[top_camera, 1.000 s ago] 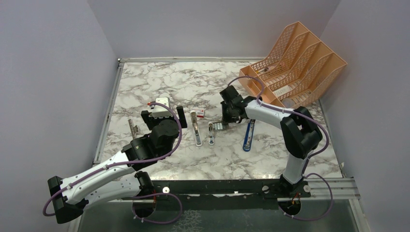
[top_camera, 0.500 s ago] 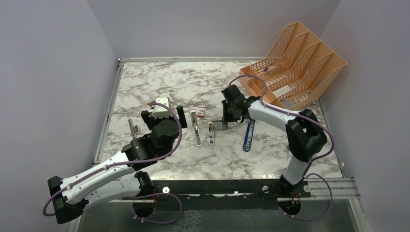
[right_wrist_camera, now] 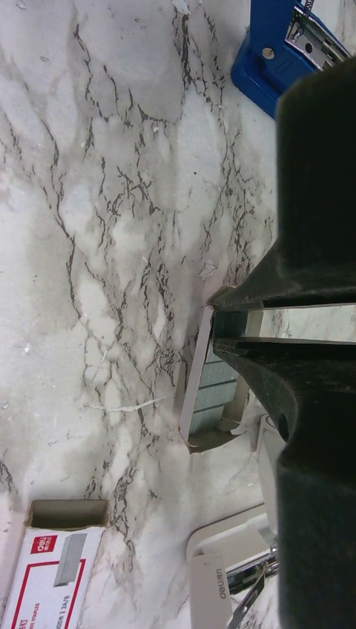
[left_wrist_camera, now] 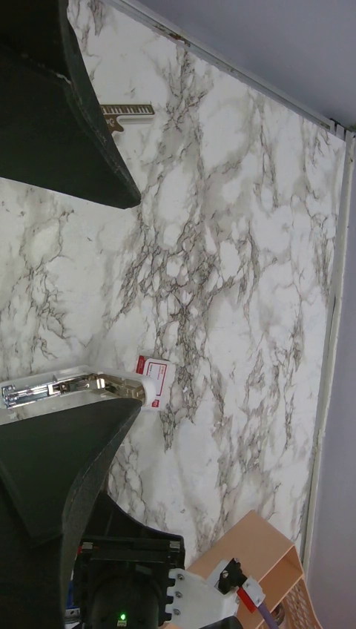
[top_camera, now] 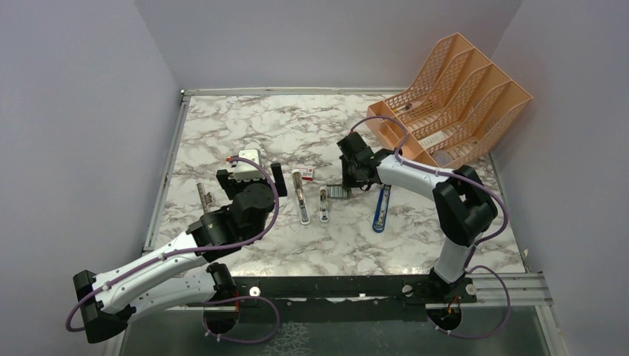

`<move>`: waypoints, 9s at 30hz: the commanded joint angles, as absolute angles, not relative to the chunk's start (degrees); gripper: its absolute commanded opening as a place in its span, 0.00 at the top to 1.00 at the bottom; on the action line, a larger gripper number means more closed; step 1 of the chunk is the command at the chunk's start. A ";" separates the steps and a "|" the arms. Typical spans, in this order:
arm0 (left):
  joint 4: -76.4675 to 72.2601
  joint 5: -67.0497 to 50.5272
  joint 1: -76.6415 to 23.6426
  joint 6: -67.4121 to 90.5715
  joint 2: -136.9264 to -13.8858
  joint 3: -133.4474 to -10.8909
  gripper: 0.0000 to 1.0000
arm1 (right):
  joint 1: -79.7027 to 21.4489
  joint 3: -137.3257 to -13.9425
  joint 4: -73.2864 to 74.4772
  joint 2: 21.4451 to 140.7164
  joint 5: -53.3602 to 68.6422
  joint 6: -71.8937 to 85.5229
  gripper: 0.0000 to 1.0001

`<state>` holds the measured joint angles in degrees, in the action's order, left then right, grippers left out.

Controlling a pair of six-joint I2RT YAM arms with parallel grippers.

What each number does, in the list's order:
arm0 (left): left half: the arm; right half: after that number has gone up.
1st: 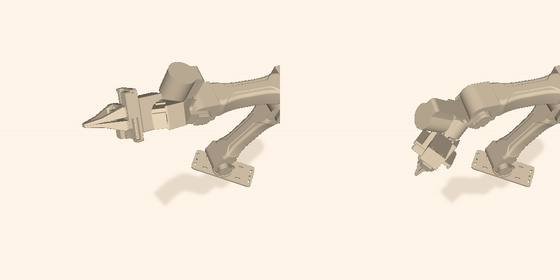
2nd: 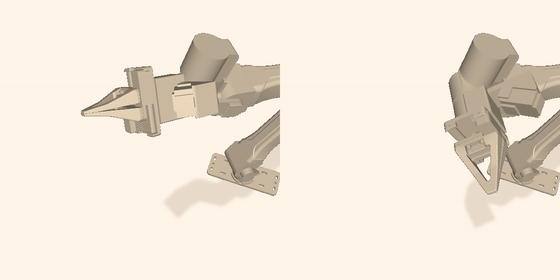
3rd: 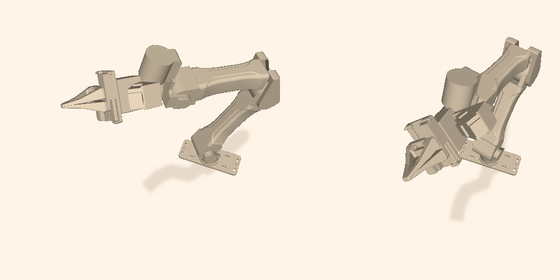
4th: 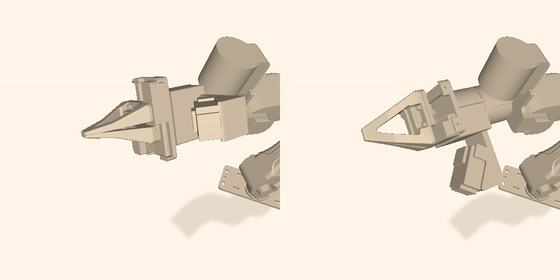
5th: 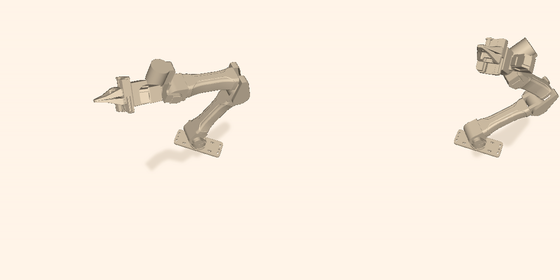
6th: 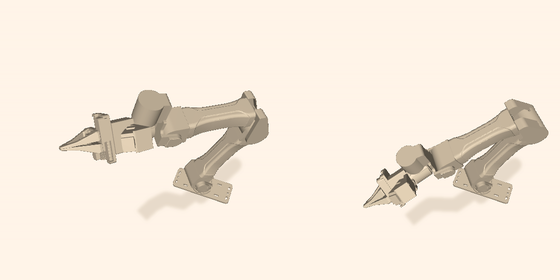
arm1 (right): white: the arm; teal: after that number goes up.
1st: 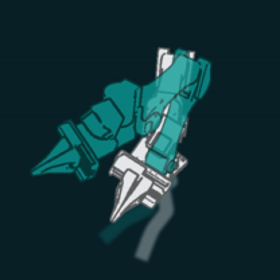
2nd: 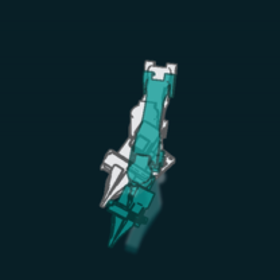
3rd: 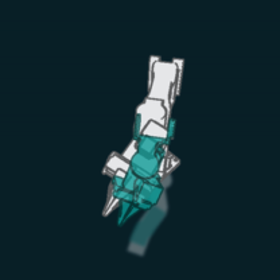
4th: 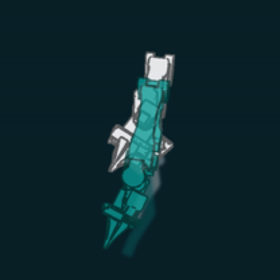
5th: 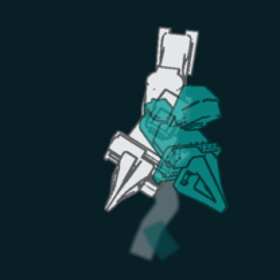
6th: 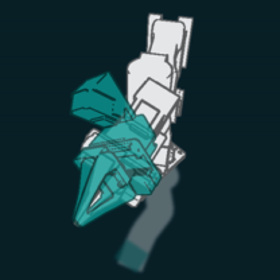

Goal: Load the staples into the stapler

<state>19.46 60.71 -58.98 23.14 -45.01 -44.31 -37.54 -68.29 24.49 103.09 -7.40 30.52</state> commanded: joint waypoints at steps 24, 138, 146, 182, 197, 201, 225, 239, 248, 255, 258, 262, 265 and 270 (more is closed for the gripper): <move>19.58 61.61 -58.80 23.20 -44.80 -44.17 0.01 | -42.24 -59.68 11.13 97.64 -18.72 29.76 0.78; 19.55 61.61 -58.80 23.38 -44.30 -43.94 0.01 | -43.49 -70.09 22.84 105.14 -4.39 20.13 0.81; 19.60 61.61 -58.80 23.38 -44.38 -43.95 0.01 | -43.76 -70.84 24.39 107.41 -4.34 21.57 0.77; 19.59 55.14 -58.80 25.94 -44.30 -42.74 0.01 | -43.77 -62.86 18.29 93.74 -3.70 28.51 0.85; 19.54 56.15 -58.80 25.92 -44.43 -42.10 0.01 | -43.99 -68.18 22.44 103.53 -7.91 25.95 0.74; 19.59 56.39 -58.80 26.02 -44.78 -42.01 0.01 | -43.95 -68.05 22.95 104.44 -7.84 25.85 0.71; 19.69 56.81 -58.80 26.02 -44.35 -41.95 0.01 | -43.97 -68.03 24.34 106.05 -8.79 27.93 0.80; 19.91 56.83 -58.80 26.15 -44.17 -41.92 0.01 | -43.95 -65.53 22.28 100.31 -9.32 30.06 0.94; 20.13 56.45 -58.80 26.90 -44.02 -41.60 0.01 | -43.95 -60.82 19.61 93.41 -0.64 30.20 0.93; 19.50 55.80 -58.80 26.81 -45.61 -42.00 0.01 | -44.44 -49.02 11.62 85.52 15.27 32.69 0.91; 19.45 55.03 -58.80 27.00 -45.83 -42.01 0.01 | -45.25 -43.29 6.65 83.41 21.14 35.19 0.90; 19.42 54.35 -58.80 27.50 -46.15 -41.89 0.01 | -46.04 -37.80 1.20 82.62 26.15 38.37 0.90; 19.42 54.19 -58.76 27.59 -46.57 -41.91 0.01 | -46.36 -35.73 -1.74 83.19 29.03 39.70 0.89; 19.42 54.17 -58.71 27.51 -47.26 -42.28 0.01 | -46.41 -35.44 -2.73 85.92 32.12 41.18 0.88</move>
<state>19.49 55.13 -58.94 27.00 -46.85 -42.09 -46.06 -35.48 2.39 84.09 26.30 38.81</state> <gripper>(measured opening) 0.987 0.121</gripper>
